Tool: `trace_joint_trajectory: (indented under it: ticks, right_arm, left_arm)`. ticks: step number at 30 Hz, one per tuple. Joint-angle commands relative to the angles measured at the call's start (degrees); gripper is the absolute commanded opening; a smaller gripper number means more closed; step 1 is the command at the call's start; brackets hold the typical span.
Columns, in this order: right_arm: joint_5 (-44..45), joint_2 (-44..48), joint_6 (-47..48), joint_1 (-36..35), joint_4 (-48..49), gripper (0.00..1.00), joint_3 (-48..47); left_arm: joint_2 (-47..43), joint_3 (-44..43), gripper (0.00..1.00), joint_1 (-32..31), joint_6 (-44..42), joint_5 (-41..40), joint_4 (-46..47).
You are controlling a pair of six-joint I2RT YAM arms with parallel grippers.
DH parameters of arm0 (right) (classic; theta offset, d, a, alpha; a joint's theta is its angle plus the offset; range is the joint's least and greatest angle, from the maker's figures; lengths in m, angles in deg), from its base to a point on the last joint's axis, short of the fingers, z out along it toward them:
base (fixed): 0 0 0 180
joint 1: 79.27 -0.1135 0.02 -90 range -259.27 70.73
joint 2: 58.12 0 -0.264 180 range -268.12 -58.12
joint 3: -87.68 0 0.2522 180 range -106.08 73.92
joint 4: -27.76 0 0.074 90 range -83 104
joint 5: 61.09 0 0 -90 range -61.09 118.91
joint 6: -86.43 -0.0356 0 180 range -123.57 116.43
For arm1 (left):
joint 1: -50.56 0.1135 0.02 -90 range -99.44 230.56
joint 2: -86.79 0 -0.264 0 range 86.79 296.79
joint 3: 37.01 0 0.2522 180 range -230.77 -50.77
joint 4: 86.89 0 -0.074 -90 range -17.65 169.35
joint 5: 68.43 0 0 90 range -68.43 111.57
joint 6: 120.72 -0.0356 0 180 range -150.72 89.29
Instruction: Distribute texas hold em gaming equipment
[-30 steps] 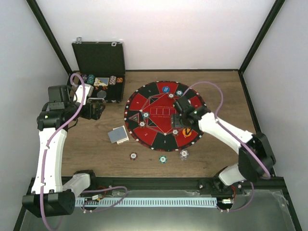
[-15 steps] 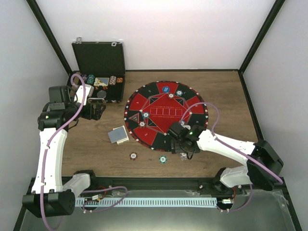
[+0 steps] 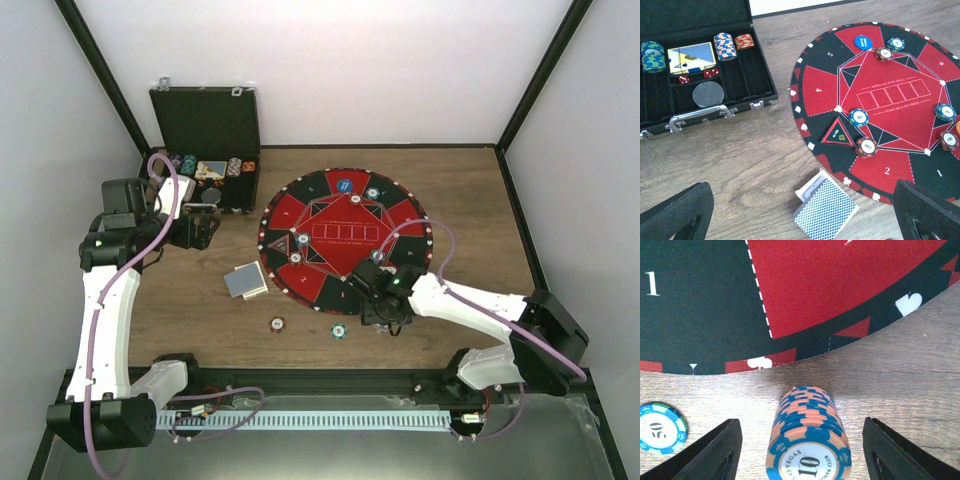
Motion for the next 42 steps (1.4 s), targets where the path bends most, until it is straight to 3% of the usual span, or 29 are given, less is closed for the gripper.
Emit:
trace_joint_trajectory:
  ticks: [1,18,33,42]
  right_arm:
    - [0.3,-0.4,-0.5,-0.5,1.1,0.66,0.2]
    - [0.2,-1.3,-0.1,-0.5,1.0,0.51,0.2]
    - [0.7,-1.5,-0.4,-0.5,-1.8,0.54,0.1]
    - [0.0,-0.8,0.0,-0.6,-1.6,0.47,0.3]
  left_arm:
    - [-0.4,0.1,1.0,0.3,0.0,0.9,0.7]
    - [-0.1,-1.1,1.0,0.3,-0.1,0.7,0.1]
    - [-0.5,-1.0,1.0,0.3,-0.5,0.2,0.1]
    - [-0.6,-0.9,1.0,0.4,-0.4,0.3,0.2]
